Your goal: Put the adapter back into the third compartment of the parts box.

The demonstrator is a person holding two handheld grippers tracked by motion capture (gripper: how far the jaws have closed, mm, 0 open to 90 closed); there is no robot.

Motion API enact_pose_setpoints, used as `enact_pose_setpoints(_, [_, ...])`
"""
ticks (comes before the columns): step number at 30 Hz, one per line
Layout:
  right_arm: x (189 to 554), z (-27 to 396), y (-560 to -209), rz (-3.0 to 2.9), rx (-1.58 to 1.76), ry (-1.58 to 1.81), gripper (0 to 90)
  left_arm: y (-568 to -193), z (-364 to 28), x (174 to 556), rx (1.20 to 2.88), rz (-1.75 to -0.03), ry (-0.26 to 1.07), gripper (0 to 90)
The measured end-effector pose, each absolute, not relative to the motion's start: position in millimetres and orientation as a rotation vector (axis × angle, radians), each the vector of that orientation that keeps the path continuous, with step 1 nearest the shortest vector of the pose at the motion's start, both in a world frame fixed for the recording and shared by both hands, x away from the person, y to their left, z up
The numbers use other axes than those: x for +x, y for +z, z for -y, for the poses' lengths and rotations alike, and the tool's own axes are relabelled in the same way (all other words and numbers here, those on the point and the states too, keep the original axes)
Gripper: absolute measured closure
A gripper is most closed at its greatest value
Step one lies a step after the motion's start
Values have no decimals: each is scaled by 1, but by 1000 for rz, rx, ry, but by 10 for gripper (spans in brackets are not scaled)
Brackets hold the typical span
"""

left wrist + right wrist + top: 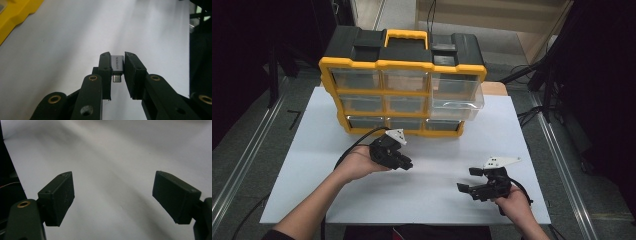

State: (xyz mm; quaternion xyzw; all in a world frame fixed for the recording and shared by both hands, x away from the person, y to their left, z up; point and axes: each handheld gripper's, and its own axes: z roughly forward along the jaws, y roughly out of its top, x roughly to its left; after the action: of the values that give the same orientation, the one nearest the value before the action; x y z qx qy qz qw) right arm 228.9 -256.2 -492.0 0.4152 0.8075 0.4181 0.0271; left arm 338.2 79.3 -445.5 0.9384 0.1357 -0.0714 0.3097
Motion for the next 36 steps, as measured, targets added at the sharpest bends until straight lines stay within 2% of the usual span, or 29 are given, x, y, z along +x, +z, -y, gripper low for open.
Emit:
enact_pose_setpoints(11, [229,255,-492,-2496,1273,1300,161,-419,-82,342,2494,-283,-240,775])
enact_pose_setpoints(36, [228,255,-491,-2489,1275,1300,161,-346,-81,349,2497,-253,-173,775])
